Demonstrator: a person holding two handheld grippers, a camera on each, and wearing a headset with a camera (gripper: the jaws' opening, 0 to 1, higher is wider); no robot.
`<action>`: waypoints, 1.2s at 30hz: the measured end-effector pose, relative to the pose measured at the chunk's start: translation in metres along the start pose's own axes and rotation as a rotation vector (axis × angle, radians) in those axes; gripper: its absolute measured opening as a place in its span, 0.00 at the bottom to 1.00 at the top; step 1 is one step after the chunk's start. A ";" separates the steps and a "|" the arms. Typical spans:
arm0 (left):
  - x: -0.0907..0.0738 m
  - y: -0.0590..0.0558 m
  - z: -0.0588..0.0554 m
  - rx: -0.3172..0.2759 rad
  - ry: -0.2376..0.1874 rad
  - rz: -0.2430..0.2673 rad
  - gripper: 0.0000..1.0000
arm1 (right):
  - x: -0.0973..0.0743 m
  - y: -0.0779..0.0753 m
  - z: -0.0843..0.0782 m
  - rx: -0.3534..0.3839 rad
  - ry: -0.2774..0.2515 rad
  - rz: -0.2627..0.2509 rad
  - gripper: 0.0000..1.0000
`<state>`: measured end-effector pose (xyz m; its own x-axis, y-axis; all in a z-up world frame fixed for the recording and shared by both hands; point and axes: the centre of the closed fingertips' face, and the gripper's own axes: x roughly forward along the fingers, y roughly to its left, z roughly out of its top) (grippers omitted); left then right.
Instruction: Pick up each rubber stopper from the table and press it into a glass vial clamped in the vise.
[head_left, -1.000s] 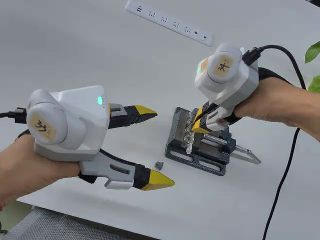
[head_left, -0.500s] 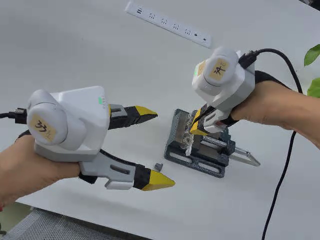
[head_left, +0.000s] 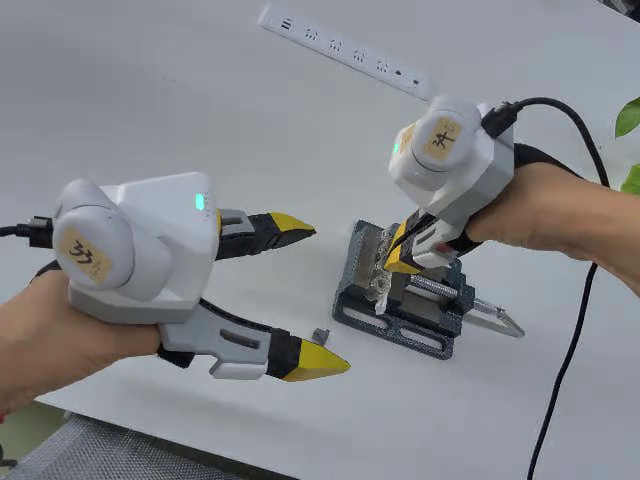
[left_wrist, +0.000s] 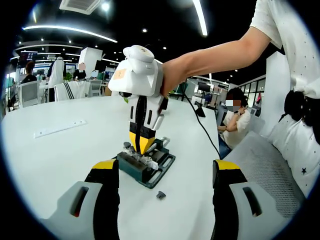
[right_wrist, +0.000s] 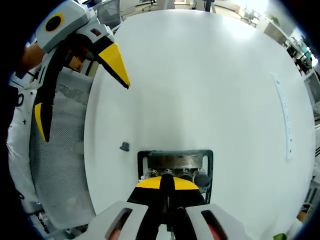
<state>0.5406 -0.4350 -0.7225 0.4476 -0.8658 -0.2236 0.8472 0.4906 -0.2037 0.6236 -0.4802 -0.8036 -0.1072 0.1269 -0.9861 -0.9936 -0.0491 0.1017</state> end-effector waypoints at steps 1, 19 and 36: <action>0.001 0.000 0.000 0.000 -0.001 -0.001 0.75 | 0.000 0.001 0.000 0.000 0.000 0.000 0.00; 0.003 -0.010 0.006 0.025 0.018 -0.019 0.75 | 0.001 0.000 0.002 -0.016 0.009 -0.011 0.01; -0.004 -0.014 0.009 0.037 0.039 -0.004 0.75 | -0.003 0.003 0.000 -0.016 -0.041 -0.029 0.03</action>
<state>0.5296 -0.4395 -0.7105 0.4329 -0.8631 -0.2602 0.8594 0.4823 -0.1699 0.6210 -0.4803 -0.8001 -0.0796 0.1688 -0.9824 -0.9957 -0.0609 0.0702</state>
